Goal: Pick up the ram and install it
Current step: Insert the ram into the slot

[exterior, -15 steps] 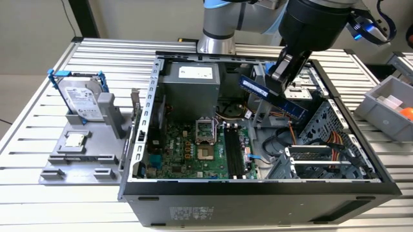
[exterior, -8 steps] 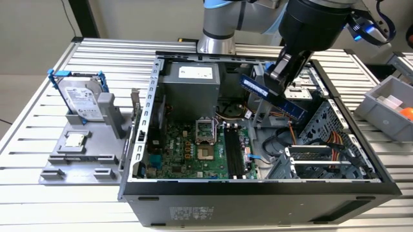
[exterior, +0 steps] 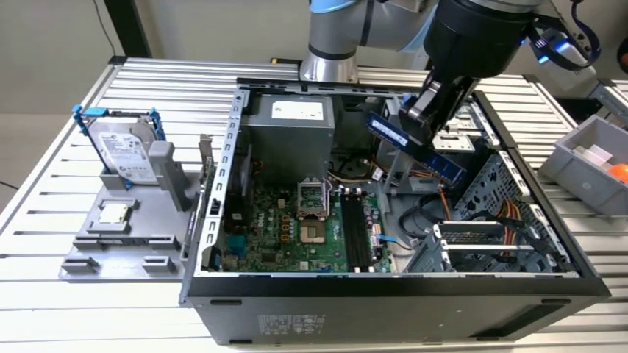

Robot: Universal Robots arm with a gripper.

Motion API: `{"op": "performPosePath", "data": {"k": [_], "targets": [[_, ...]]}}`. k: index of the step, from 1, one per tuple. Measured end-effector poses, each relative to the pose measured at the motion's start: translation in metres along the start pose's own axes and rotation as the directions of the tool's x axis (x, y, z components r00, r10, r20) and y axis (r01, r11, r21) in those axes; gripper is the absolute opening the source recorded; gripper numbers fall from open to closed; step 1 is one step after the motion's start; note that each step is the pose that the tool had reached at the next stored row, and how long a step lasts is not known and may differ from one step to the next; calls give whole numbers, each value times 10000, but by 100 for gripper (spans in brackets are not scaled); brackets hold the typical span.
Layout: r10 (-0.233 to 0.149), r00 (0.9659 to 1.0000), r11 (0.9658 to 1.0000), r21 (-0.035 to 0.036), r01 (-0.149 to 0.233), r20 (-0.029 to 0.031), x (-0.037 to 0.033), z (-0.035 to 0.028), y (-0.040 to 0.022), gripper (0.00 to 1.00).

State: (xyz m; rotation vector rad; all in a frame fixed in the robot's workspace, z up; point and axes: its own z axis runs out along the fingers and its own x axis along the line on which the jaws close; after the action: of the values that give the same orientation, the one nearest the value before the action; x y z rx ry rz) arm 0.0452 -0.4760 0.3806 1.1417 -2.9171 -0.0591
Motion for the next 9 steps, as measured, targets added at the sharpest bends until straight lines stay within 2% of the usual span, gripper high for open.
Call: {"op": "performPosePath", "data": {"k": [9], "targets": [[535, 9986, 9986, 2, -535, 21, 0, 0, 0, 0]]}}
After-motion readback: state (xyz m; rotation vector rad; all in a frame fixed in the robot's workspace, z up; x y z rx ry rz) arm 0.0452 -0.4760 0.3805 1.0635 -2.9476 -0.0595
